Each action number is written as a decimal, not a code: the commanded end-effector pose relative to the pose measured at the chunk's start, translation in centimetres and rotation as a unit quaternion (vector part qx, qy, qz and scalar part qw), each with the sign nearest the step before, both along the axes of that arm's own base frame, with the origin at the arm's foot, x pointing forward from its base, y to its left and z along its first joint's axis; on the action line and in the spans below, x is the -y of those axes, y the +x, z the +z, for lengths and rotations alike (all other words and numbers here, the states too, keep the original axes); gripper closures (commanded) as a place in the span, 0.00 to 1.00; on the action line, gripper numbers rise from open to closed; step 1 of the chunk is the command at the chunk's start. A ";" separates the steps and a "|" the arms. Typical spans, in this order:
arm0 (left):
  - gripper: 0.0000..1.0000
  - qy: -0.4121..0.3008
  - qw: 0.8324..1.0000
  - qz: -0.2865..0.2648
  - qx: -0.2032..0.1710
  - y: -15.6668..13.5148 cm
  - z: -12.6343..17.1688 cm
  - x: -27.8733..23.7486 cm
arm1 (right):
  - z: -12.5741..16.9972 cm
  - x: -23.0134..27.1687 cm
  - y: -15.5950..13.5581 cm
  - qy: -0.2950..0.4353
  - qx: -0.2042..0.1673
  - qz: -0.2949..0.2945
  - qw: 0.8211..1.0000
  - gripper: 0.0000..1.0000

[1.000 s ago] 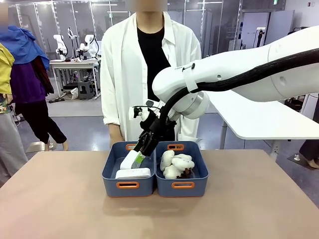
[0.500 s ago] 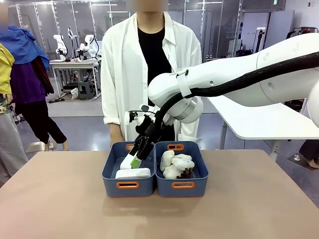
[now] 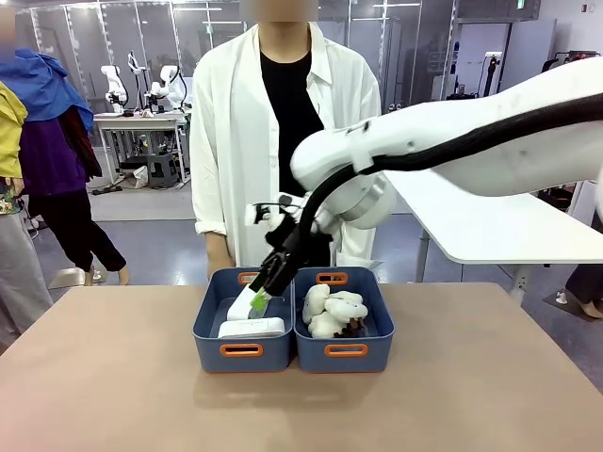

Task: Sort the digital clocks into the basket.
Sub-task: Pick up the Digital clock from the table and place it into the empty Plastic storage basket.

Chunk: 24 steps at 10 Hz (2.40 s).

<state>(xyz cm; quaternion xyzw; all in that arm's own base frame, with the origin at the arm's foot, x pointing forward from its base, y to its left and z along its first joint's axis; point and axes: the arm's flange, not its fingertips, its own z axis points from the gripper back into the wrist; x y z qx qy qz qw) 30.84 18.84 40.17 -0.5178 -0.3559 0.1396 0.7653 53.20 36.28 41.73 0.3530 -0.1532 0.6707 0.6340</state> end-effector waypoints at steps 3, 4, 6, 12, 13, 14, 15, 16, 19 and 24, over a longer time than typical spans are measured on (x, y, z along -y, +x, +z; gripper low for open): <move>0.00 -0.008 1.000 -0.002 -0.002 -0.2 0.4 -0.1 | 1.6 15.6 -9.1 0.058 -0.151 -0.126 0.979 0.00; 0.00 -0.008 1.000 -0.002 -0.002 -0.2 0.4 -0.1 | 1.5 19.6 -11.0 0.117 -0.187 -0.162 0.962 0.00; 0.00 -0.008 1.000 -0.002 -0.002 -0.2 0.4 -0.1 | 1.5 28.3 -15.1 0.166 -0.268 -0.236 0.919 0.00; 0.00 -0.008 1.000 -0.002 -0.002 -0.2 0.4 -0.1 | -1.8 47.0 -28.5 0.189 -0.409 -0.445 0.774 0.00; 0.00 -0.008 1.000 -0.002 -0.002 -0.2 0.4 -0.1 | -2.3 47.9 -29.8 0.190 -0.411 -0.461 0.764 0.00; 0.00 -0.008 1.000 -0.002 -0.002 -0.2 0.4 -0.1 | -2.7 48.4 -30.6 0.193 -0.408 -0.469 0.759 0.00; 0.00 -0.008 1.000 -0.002 -0.002 -0.2 0.4 -0.1 | -3.1 48.7 -31.1 0.201 -0.396 -0.480 0.757 0.00; 0.00 -0.008 1.000 -0.002 -0.002 -0.2 0.4 -0.1 | -3.8 48.3 -31.1 0.230 -0.374 -0.478 0.761 0.00; 0.00 -0.008 1.000 -0.002 -0.002 -0.2 0.4 -0.1 | -1.9 52.6 -28.2 0.198 -0.397 -0.474 0.761 0.00; 0.00 -0.008 1.000 -0.002 -0.002 -0.2 0.4 -0.1 | -1.9 52.6 -28.2 0.198 -0.397 -0.474 0.761 0.00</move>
